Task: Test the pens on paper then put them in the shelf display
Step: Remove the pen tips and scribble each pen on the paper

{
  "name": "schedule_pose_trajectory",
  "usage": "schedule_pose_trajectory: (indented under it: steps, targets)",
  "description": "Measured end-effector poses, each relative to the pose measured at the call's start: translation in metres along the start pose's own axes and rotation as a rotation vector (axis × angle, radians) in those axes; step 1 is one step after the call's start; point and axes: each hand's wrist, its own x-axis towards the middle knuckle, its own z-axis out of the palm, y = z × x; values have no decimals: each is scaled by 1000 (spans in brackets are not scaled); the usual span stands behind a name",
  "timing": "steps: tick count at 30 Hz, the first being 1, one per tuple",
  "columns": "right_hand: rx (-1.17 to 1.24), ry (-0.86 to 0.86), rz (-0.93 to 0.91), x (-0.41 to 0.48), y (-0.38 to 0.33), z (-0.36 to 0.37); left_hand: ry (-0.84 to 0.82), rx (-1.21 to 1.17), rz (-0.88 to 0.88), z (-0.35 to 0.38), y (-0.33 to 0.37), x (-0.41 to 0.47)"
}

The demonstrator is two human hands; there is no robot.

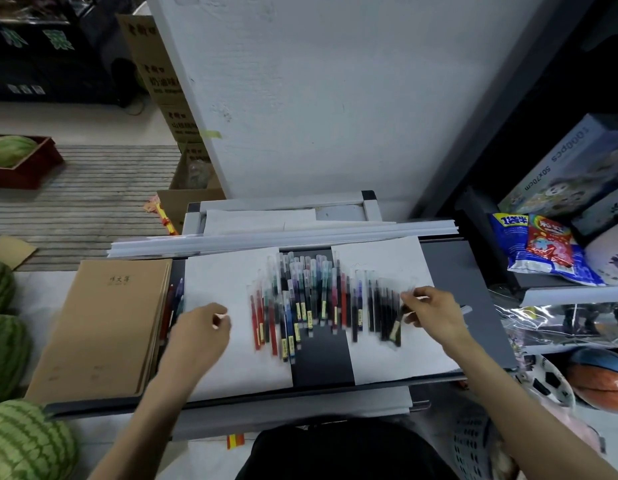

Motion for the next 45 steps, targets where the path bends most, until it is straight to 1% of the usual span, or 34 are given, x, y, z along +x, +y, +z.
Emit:
schedule_pose_trajectory:
  steps: [3,6,10,14,18,21,23,25,27,31,33,36,38,42,45]
  targets:
    - [-262,81,-45,17,10,-5,91,43,-167,-13,-29,12]
    - [-393,79,-52,28,17,-1,133,83,-215,-21,-44,19]
    - [-471,109,-36,35,24,7,128,159,-216,-21,-53,24]
    - [-476,135,-35,33,25,11,115,220,-213,-14,-58,30]
    - [-479,122,-51,28,24,12,69,285,-238,-13,-61,34]
    - [-472,122,-89,24,27,4,60,307,-253,-13,-60,35]
    - [-491,173,-102,21,28,-9,63,319,-267,-12,-59,36]
    - [-555,236,-116,21,30,-28,63,331,-264,-9,-58,36]
    - [-635,248,-148,26,33,-49,55,345,-274,-7,-58,37]
    - [-831,156,-221,36,42,-81,56,350,-273,-7,-63,38]
    - [-876,114,-241,40,47,-87,63,327,-263,-7,-66,38]
    - [-890,82,-223,45,55,-88,65,313,-262,-8,-67,38]
    - [-865,98,-198,47,58,-86,61,306,-268,-10,-66,36]
    - [-747,191,-168,47,54,-79,76,289,-262,-16,-61,29]
    - [-632,218,-195,40,37,-62,132,253,-203,-21,-51,23]
